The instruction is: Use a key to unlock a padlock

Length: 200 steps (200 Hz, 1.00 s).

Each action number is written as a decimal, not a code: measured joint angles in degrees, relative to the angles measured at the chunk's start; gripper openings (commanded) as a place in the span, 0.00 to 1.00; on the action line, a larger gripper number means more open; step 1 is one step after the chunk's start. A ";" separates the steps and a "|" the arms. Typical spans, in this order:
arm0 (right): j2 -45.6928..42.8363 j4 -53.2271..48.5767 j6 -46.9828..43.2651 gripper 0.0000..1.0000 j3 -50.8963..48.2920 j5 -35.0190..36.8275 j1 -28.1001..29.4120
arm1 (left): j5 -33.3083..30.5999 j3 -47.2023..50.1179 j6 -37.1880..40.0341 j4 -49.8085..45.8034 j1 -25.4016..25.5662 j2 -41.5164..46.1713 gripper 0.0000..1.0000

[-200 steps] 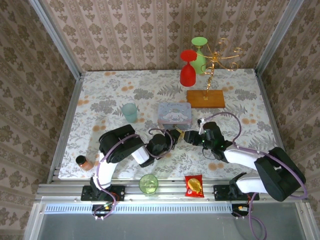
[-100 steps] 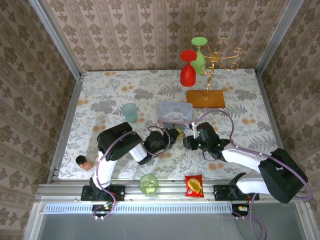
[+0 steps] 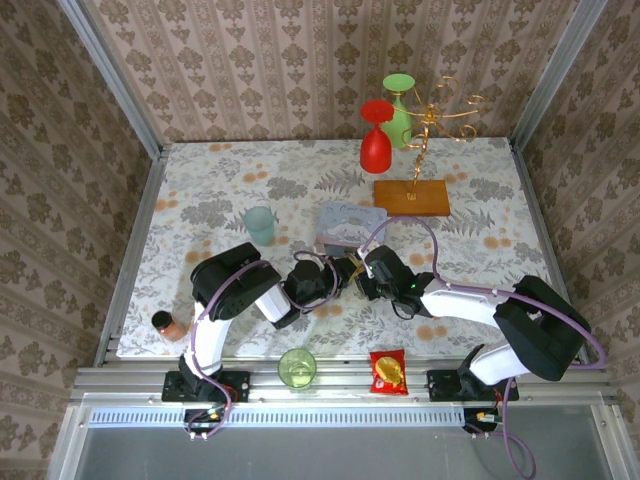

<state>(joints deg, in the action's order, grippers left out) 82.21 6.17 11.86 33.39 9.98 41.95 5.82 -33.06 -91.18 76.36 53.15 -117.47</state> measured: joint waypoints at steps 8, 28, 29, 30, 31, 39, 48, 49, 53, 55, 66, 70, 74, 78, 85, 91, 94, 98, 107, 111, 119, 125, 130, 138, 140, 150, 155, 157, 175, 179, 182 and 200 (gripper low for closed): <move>0.00 -0.02 -0.20 0.33 0.00 0.00 0.00 | 0.02 0.00 -0.02 0.00 0.00 0.00 0.00; 0.02 0.00 -0.70 0.32 0.00 -0.02 0.09 | 0.02 0.00 -0.02 -0.02 0.00 0.00 0.00; 0.02 -0.02 -0.72 0.32 0.00 -0.02 0.11 | 0.02 0.00 -0.02 0.00 0.00 0.00 0.00; 0.04 -0.02 -0.81 0.32 0.00 -0.02 0.13 | 0.02 0.00 -0.02 -0.02 0.00 0.00 0.00; 0.04 -0.02 -0.85 0.32 0.00 0.00 0.13 | 0.02 0.00 -0.02 -0.02 0.00 0.00 0.00; 0.11 0.00 -0.85 0.32 0.00 0.11 0.33 | 0.02 0.00 -0.02 -0.02 0.00 0.00 0.00; 0.28 0.09 -0.85 0.33 0.00 0.26 0.46 | 0.02 0.00 -0.02 -0.07 0.00 0.00 0.00; 0.28 0.11 -0.85 0.33 0.00 0.28 0.46 | 0.02 0.00 -0.02 -0.07 0.00 0.00 0.00; 0.37 0.26 -0.85 0.34 -0.07 0.39 0.52 | 0.02 0.00 -0.02 -0.09 0.00 0.00 0.00; 0.39 0.37 -0.83 0.35 -0.09 0.44 0.57 | 0.02 0.00 -0.02 -0.11 0.00 0.00 0.00; 0.39 1.27 -0.87 0.39 -0.63 0.79 0.70 | 0.11 0.00 -0.02 -0.07 -0.07 0.00 0.00; 0.39 1.44 -0.68 0.40 -0.81 0.85 0.72 | 0.17 0.00 -0.02 -0.07 -0.07 0.00 0.00; 0.39 1.55 -0.83 0.40 -1.01 0.85 0.76 | 0.26 0.00 -0.02 -0.02 -0.09 0.00 0.00; 0.39 1.55 -0.79 0.40 -1.18 0.92 0.81 | 0.39 0.00 -0.04 0.04 -0.11 0.00 0.00; 0.39 1.53 -0.81 0.40 -1.55 0.94 0.85 | 0.61 -0.02 -0.04 0.22 -0.31 0.00 0.00; 0.39 1.51 -0.79 0.41 -1.81 0.94 0.92 | 0.79 -0.02 -0.04 0.22 -0.33 0.00 0.00; 0.39 1.51 -0.81 0.41 -1.97 0.98 0.96 | 0.87 -0.02 -0.04 0.22 -0.33 0.00 0.00; 0.39 1.49 -0.79 0.41 -2.08 0.98 0.98 | 1.01 -0.02 -0.04 0.22 -0.39 0.00 0.00; 0.39 1.49 -0.81 0.41 -2.27 1.01 1.07 | 1.25 -0.02 -0.04 0.22 -0.42 0.00 0.00; 0.39 1.46 -0.81 0.41 -2.29 1.03 1.14 | 1.33 -0.02 -0.04 0.22 -0.44 0.00 0.00; 0.39 1.51 -0.81 0.41 -2.29 1.11 1.22 | 1.53 -0.02 -0.04 0.24 -0.44 0.00 0.00; 0.42 1.55 -0.81 0.40 -2.29 1.33 1.25 | 1.57 -0.02 -0.04 0.22 -0.44 0.00 0.00; 0.48 1.60 -0.85 0.39 -2.29 1.53 1.36 | 1.68 -0.02 -0.04 0.22 -0.44 0.00 0.00; 0.79 1.95 -1.05 0.35 -2.29 1.95 1.40 | 1.75 -0.02 -0.07 0.22 -0.44 0.00 0.00; 0.90 2.10 -0.98 0.34 -2.29 2.03 1.40 | 1.75 -0.02 -0.07 0.22 -0.44 0.00 0.00; 1.64 2.91 -1.53 0.28 -2.27 2.56 1.51 | 1.90 -0.02 -0.07 0.22 -0.42 0.00 0.00; 1.99 3.21 -1.46 0.24 -2.27 2.95 1.57 | 1.92 -0.02 -0.07 0.24 -0.42 0.00 0.00; 2.16 3.41 -1.90 0.23 -2.27 3.08 1.62 | 1.95 -0.02 -0.09 0.22 -0.42 0.00 0.00; 3.15 4.42 -2.45 0.18 -2.27 4.11 1.70 | 1.99 -0.02 -0.07 0.17 -0.42 0.00 0.00; 3.17 4.57 -2.73 0.17 -2.27 4.17 1.73 | 1.97 -0.02 -0.09 0.17 -0.42 0.00 0.00; 3.17 4.57 -2.78 0.17 -2.27 4.24 1.77 | 1.97 -0.02 -0.09 0.17 -0.42 0.00 0.00; 3.17 4.96 -3.19 0.14 -2.36 4.20 1.81 | 1.95 -0.02 -0.09 0.20 -0.44 0.00 0.00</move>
<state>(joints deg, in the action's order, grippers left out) 85.38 11.14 8.67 31.03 14.17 43.77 7.77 -33.08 -91.26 76.55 52.71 -117.47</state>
